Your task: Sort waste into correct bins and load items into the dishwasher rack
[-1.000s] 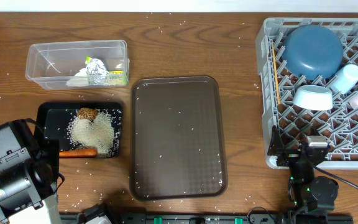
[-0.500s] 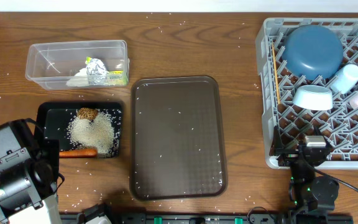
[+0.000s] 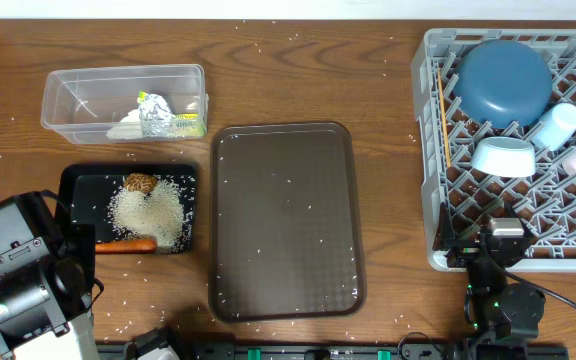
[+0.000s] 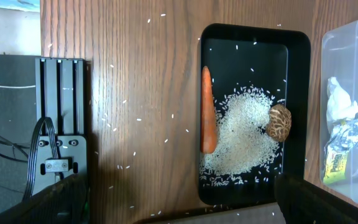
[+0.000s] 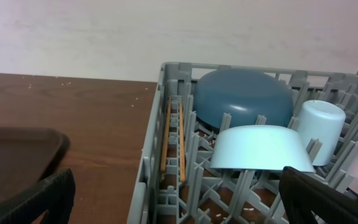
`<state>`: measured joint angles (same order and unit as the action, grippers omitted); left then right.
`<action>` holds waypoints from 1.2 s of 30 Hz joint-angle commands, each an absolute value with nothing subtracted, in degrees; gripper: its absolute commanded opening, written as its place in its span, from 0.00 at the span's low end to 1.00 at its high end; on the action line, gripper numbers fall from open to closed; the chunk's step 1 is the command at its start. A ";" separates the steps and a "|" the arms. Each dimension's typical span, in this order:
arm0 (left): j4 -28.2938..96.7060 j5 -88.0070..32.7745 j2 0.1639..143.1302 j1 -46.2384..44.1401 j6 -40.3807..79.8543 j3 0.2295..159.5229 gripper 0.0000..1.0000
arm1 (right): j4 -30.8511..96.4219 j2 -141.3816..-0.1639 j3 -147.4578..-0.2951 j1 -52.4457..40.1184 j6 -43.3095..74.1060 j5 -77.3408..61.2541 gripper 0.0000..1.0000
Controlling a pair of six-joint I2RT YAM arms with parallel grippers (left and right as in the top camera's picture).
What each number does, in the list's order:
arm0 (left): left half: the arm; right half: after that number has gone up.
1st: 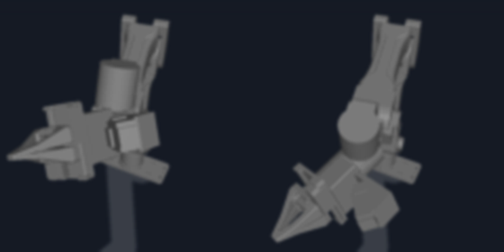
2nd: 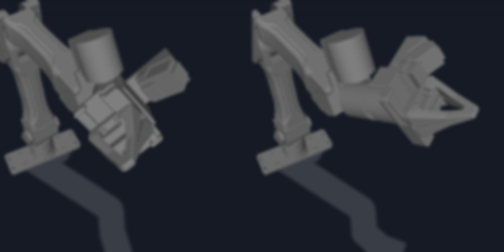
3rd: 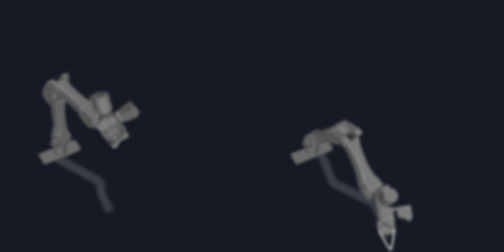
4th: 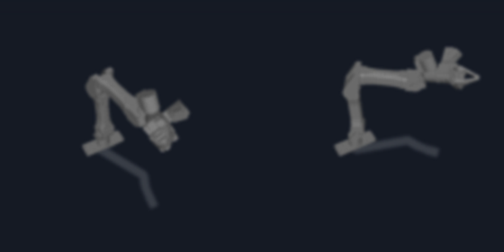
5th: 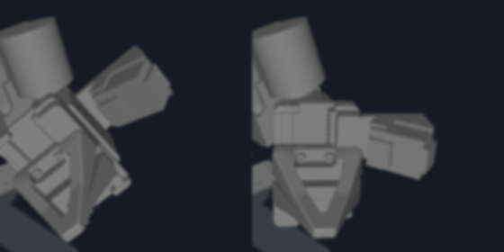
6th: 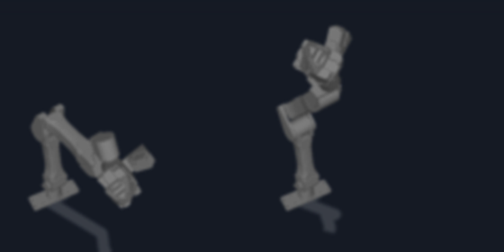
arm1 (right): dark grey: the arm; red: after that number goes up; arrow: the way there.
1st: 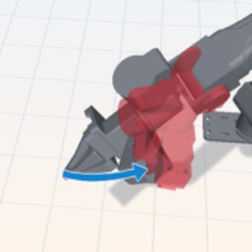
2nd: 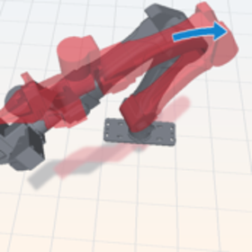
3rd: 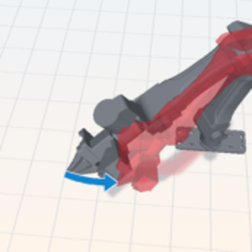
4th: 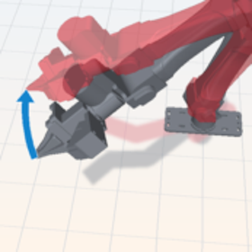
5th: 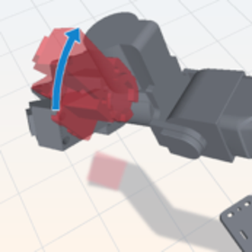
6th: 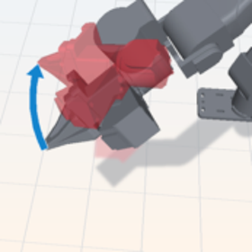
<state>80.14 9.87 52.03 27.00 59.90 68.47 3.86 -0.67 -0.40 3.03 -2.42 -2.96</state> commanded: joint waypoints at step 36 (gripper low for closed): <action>-0.30 5.56 18.33 4.12 39.59 4.36 0.98 | 4.10 -0.32 -0.32 2.44 -3.49 -2.37 0.99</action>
<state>0.58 4.47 21.26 4.38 42.92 6.24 3.86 -0.69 -0.40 3.03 -2.76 -2.76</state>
